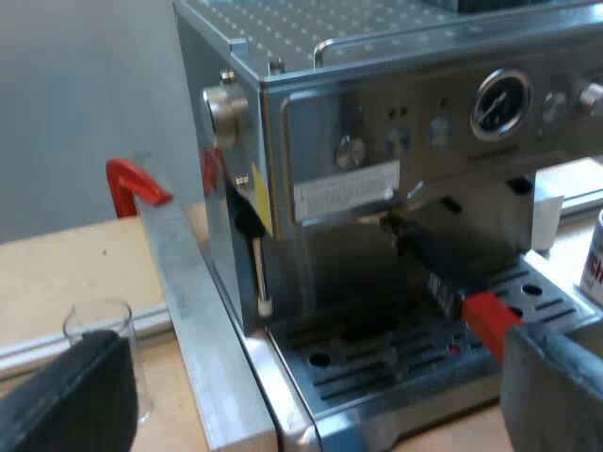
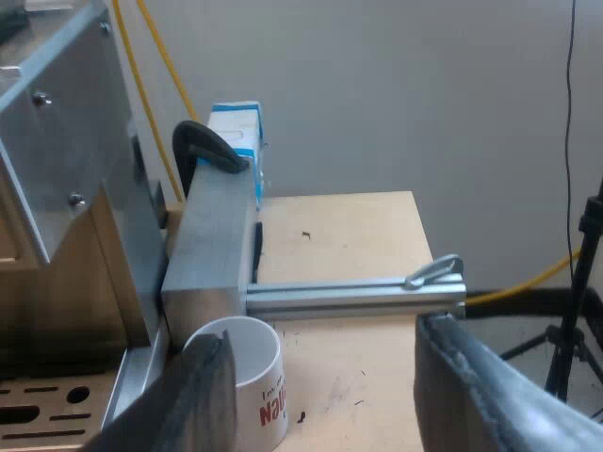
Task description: Remove mug from coffee machine
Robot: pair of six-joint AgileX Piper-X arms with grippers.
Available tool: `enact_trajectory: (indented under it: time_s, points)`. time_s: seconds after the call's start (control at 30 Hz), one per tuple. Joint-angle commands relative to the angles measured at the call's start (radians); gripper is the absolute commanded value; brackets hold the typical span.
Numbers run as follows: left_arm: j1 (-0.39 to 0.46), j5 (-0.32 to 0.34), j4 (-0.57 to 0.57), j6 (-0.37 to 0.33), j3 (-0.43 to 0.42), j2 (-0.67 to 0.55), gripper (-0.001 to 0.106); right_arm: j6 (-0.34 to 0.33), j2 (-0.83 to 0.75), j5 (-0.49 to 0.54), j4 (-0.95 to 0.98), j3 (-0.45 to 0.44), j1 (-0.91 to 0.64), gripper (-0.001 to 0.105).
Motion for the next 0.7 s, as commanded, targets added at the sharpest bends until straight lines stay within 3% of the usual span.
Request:
enact_trajectory:
  time_s: [0.03, 0.23, 0.3, 0.37, 0.7]
  points:
    - [0.000, -0.005, 0.016, 0.001, 0.010, -0.091, 0.080, -0.005, -0.041, -0.011, 0.019, 0.005, -0.001, 0.046]
    - [0.000, -0.005, 0.085, 0.007, 0.010, -0.141, 0.080, 0.001, -0.061, -0.021, 0.095, 0.019, -0.001, 0.046]
    - [0.000, -0.010, 0.089, 0.014, 0.021, -0.142, 0.080, 0.001, -0.066, -0.122, 0.065, 0.075, -0.001, 0.046]
    - [0.000, -0.016, 0.089, 0.014, 0.026, -0.142, 0.080, 0.001, -0.066, -0.123, 0.047, 0.098, -0.001, 0.046]
    - [0.000, -0.053, -0.047, 0.014, 0.152, -0.142, 0.080, 0.009, -0.066, -0.119, -0.031, 0.229, -0.001, 0.046]
